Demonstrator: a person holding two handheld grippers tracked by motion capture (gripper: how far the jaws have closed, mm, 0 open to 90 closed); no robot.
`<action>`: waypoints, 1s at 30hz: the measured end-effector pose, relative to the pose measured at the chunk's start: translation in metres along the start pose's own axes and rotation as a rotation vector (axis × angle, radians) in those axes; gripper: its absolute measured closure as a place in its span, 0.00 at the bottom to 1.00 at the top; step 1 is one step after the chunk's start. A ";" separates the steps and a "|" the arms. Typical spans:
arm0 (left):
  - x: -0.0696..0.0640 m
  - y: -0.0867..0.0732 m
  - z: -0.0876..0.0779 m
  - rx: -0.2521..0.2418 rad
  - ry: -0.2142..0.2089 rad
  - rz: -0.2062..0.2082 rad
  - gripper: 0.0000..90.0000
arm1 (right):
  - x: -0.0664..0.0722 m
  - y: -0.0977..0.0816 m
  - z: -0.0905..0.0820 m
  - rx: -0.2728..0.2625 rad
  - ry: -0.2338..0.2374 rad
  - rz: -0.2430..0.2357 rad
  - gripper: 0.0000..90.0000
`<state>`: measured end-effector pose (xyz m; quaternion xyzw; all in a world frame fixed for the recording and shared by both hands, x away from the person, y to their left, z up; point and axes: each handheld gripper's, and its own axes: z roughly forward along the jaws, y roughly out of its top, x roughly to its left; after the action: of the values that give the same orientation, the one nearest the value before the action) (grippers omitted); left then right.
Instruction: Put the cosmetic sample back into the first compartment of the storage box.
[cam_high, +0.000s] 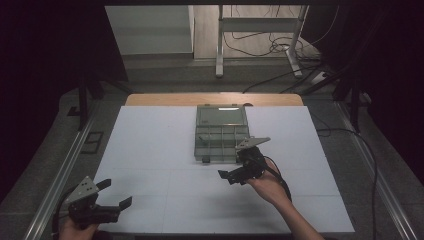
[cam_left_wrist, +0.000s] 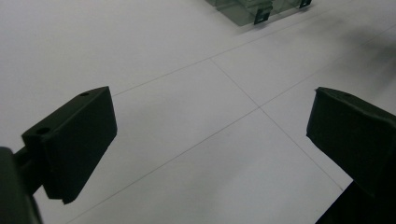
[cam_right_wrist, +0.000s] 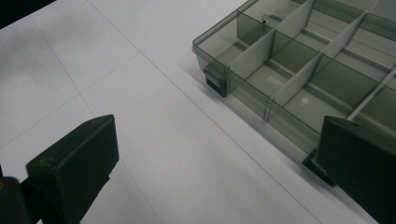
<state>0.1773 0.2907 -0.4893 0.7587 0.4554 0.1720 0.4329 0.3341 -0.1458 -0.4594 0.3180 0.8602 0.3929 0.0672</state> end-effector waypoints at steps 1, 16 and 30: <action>0.000 0.000 0.000 0.000 0.000 0.000 0.02 | 0.000 -0.001 -0.001 -0.001 0.000 0.000 0.00; 0.000 0.000 0.000 -0.001 -0.002 -0.005 0.02 | -0.003 -0.022 -0.024 -0.020 -0.048 0.007 0.00; 0.001 0.000 0.000 -0.002 -0.001 -0.008 0.02 | -0.007 -0.044 -0.051 -0.033 -0.096 0.025 0.00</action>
<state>0.1774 0.2916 -0.4894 0.7565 0.4582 0.1701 0.4346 0.2990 -0.2033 -0.4571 0.3461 0.8453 0.3923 0.1087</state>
